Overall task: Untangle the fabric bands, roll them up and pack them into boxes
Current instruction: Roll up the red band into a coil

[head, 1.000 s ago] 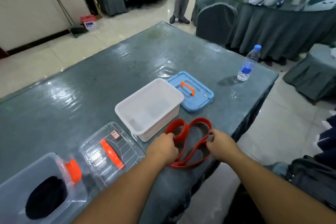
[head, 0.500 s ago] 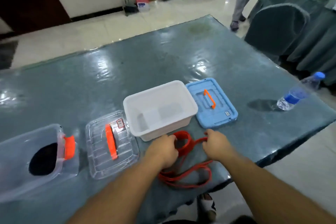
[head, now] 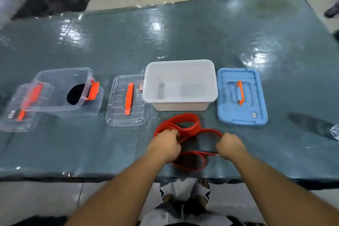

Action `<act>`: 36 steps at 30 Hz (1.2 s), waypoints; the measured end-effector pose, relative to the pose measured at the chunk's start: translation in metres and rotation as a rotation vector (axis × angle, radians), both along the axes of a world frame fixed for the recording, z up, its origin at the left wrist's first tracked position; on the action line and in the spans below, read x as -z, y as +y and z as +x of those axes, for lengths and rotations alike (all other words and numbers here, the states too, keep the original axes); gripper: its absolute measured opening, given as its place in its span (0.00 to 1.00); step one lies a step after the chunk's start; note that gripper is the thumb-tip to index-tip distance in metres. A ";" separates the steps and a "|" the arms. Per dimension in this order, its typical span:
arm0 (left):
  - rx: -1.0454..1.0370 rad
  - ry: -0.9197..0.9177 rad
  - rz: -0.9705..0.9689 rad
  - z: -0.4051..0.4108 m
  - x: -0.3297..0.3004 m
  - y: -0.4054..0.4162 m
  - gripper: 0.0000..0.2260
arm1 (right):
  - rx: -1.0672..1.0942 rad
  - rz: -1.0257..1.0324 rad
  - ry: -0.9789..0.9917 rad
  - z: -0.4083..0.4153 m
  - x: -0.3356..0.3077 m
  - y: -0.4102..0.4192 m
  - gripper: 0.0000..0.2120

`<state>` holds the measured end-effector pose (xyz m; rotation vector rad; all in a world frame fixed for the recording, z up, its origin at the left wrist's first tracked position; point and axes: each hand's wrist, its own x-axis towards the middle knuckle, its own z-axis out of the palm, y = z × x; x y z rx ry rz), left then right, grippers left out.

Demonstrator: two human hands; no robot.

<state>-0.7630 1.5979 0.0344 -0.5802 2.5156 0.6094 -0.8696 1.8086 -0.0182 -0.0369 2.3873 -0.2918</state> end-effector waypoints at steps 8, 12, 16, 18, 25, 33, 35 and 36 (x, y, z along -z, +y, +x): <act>-0.027 0.031 0.035 0.005 -0.002 -0.005 0.20 | 0.327 -0.325 0.122 -0.002 -0.019 -0.011 0.17; -0.028 0.106 0.059 0.001 -0.020 -0.015 0.18 | 0.282 -0.471 0.244 0.001 -0.057 -0.021 0.22; -0.048 0.201 0.139 -0.010 -0.048 -0.029 0.17 | 0.135 -0.577 0.369 0.005 -0.101 -0.033 0.17; -0.056 0.270 0.198 -0.017 -0.064 -0.036 0.16 | 0.053 -0.639 0.397 0.006 -0.125 -0.039 0.16; -0.028 0.569 0.383 -0.030 -0.135 -0.050 0.19 | -0.215 -0.833 0.407 -0.001 -0.211 -0.064 0.17; 0.051 0.755 0.594 -0.028 -0.224 -0.062 0.19 | -0.241 -1.046 0.462 -0.012 -0.293 -0.094 0.18; 0.011 0.801 0.680 -0.026 -0.246 -0.062 0.19 | -0.248 -1.101 0.482 -0.012 -0.309 -0.099 0.18; -0.001 0.820 0.709 -0.026 -0.257 -0.063 0.19 | -0.245 -1.124 0.490 -0.012 -0.315 -0.100 0.19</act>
